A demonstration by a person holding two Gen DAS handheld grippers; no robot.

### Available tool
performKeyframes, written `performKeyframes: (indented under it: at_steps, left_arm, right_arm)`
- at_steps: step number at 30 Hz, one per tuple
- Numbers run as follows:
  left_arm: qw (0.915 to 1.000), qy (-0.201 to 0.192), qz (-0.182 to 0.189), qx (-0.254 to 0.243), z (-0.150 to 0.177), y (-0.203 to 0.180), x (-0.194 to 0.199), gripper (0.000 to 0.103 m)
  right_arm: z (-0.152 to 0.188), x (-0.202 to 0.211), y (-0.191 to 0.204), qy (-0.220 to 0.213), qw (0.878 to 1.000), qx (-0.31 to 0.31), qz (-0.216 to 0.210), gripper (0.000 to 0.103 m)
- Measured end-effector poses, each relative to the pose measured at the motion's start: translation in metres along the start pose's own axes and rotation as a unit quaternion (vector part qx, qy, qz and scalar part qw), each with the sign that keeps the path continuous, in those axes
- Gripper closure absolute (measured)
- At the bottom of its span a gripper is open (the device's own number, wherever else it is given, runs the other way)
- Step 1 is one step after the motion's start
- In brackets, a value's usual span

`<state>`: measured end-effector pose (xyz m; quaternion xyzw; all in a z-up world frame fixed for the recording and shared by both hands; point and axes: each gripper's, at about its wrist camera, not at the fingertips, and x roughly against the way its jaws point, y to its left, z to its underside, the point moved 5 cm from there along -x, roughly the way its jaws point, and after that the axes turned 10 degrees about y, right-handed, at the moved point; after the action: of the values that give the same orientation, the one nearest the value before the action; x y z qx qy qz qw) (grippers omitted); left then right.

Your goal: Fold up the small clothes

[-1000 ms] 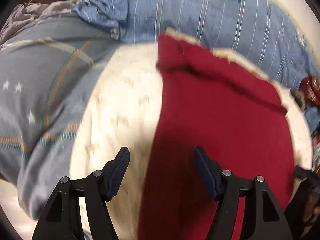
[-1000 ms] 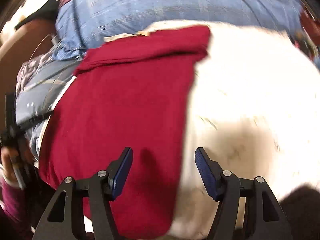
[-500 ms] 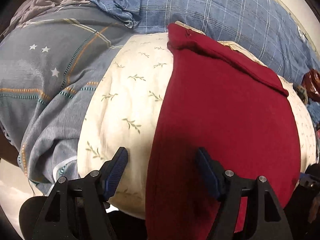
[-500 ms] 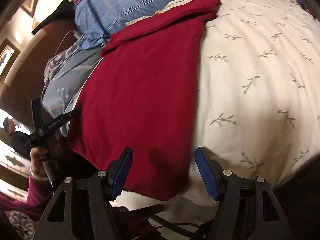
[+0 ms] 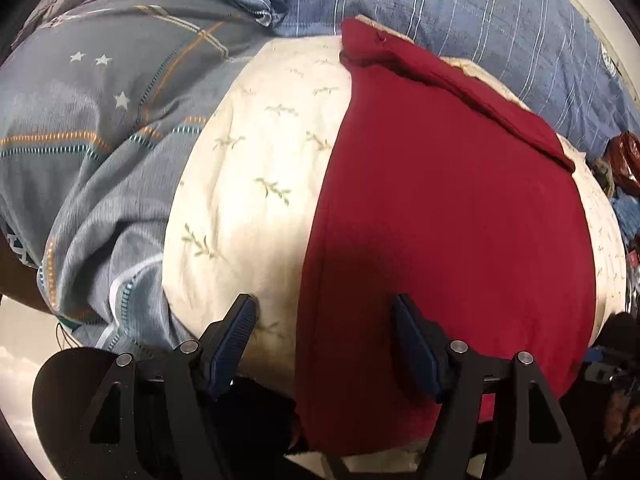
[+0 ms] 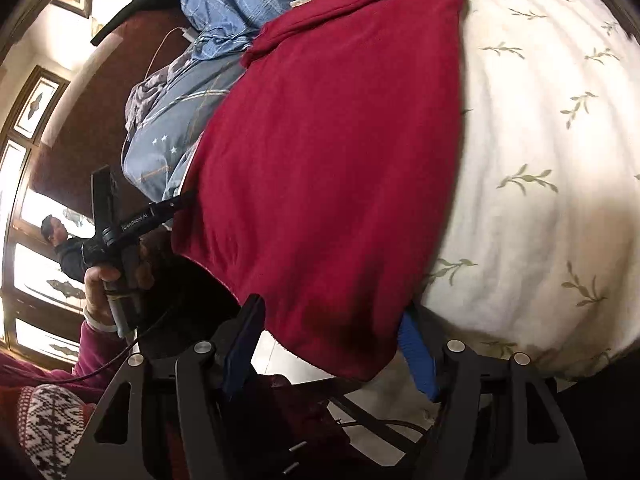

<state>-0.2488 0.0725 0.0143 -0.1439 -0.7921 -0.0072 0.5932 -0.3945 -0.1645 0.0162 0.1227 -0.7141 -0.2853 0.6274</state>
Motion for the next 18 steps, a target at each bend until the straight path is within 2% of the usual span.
performKeyframes:
  at_steps: [5, 10, 18]
  left_arm:
    - [0.9999, 0.011, 0.01, 0.007, 0.004, 0.002, -0.001, 0.033]
    - [0.9999, 0.013, -0.008, -0.003, 0.003, -0.004, -0.004, 0.032]
    - [0.9999, 0.01, -0.011, -0.008, 0.003, -0.005, -0.006, 0.031]
  right_arm:
    - [-0.003, -0.004, 0.008, 0.001, 1.0, 0.006, -0.017, 0.035]
    - [-0.002, -0.01, 0.008, 0.01, 1.0, 0.012, -0.016, 0.029]
    - [0.002, -0.02, 0.007, 0.03, 0.999, 0.007, -0.016, 0.029]
